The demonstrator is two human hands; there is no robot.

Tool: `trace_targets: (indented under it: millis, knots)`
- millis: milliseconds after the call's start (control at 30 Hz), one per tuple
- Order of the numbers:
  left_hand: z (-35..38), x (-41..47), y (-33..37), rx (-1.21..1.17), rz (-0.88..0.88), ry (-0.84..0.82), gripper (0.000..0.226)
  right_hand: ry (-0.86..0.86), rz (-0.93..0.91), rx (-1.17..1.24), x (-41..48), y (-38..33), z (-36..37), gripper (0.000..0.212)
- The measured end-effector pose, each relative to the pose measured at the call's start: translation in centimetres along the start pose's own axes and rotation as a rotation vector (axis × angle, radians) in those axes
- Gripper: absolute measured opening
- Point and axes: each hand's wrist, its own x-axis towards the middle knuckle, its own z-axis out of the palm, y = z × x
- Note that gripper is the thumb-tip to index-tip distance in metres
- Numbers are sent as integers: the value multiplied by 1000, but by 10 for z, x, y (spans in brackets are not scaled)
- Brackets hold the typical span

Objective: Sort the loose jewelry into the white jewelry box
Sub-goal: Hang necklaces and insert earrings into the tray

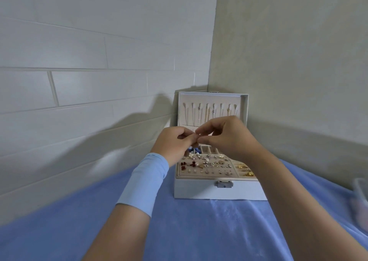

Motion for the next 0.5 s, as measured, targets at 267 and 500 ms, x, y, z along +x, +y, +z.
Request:
trace_targets:
  millis: [267,500]
  knots:
    - [36,-11,14,-24,-41,-53,15,12,43,-48,-23,14,-30,14]
    - [38,-14,14,-12,-42,-43,27,12,32,-94,-23,24,-27,7]
